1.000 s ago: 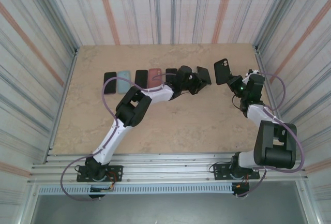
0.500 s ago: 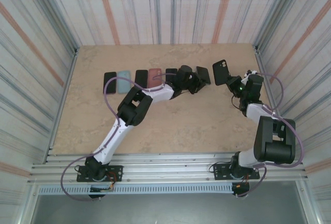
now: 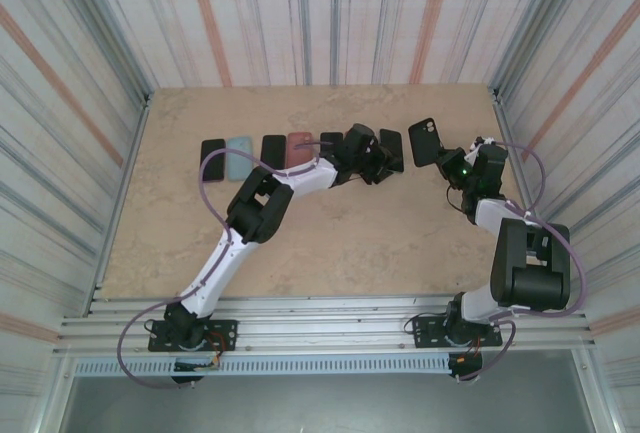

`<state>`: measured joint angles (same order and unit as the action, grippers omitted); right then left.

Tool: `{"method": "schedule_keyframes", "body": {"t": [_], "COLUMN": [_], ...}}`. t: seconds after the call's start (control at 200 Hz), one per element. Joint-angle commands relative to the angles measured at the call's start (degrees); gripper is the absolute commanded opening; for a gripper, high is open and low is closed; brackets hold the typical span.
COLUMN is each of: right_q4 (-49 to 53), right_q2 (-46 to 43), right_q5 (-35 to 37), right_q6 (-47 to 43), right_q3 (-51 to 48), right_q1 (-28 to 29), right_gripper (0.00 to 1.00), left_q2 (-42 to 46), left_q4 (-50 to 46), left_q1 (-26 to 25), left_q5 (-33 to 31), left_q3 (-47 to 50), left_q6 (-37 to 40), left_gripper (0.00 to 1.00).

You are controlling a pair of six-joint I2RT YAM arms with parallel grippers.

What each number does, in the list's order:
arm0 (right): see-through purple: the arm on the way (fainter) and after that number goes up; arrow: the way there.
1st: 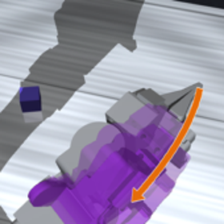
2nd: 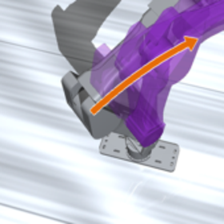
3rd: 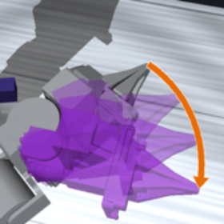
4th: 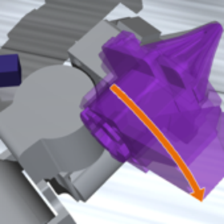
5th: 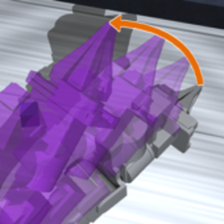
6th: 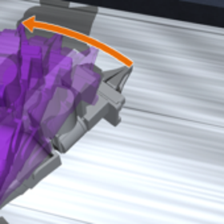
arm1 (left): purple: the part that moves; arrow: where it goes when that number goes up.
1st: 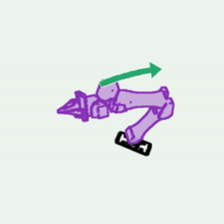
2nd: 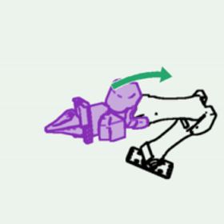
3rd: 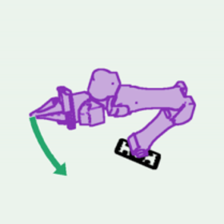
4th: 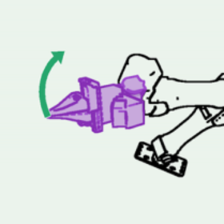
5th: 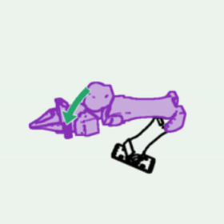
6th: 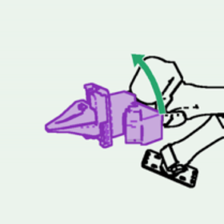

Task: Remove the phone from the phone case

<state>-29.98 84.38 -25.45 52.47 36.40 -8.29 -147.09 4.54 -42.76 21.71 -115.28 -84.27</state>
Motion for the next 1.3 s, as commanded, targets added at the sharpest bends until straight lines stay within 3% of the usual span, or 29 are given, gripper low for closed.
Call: {"method": "schedule_keyframes", "body": {"t": [0.0, 0.316, 0.897, 1.012, 1.112, 1.298], "right_q4": [-1.1, -1.3, -8.0, -9.0, -8.5, -6.5], "right_q2": [0.7, 3.7, 21.7, 24.7, 26.3, 28.0], "right_q5": [-0.7, -1.2, -3.3, -4.2, -4.5, -5.2], "right_q6": [1.3, 0.0, 3.9, 4.9, 4.7, 3.4], "right_q3": [-0.5, 0.2, 8.8, 10.6, 11.7, 13.1], "right_q1": [-0.3, -1.4, -1.8, -1.7, -1.5, -1.3], "right_gripper": [0.0, 0.0, 0.0, 0.04, 0.15, 0.22], "left_q2": [3.7, 6.3, 10.6, 12.2, 13.8, 16.3], "left_q4": [-4.5, -7.4, -4.7, -4.5, -3.9, -3.8], "left_q1": [-0.4, -0.4, 0.2, 0.0, 0.0, 0.1], "left_q5": [0.8, 0.1, 0.7, 0.8, 1.0, 1.2], "left_q3": [-2.2, -0.8, 3.8, 4.4, 5.7, 7.3], "left_q6": [2.2, 5.1, 6.2, 7.0, 7.5, 8.5], "left_gripper": [0.6, 0.67, 0.69, 0.69, 0.7, 0.7]}}
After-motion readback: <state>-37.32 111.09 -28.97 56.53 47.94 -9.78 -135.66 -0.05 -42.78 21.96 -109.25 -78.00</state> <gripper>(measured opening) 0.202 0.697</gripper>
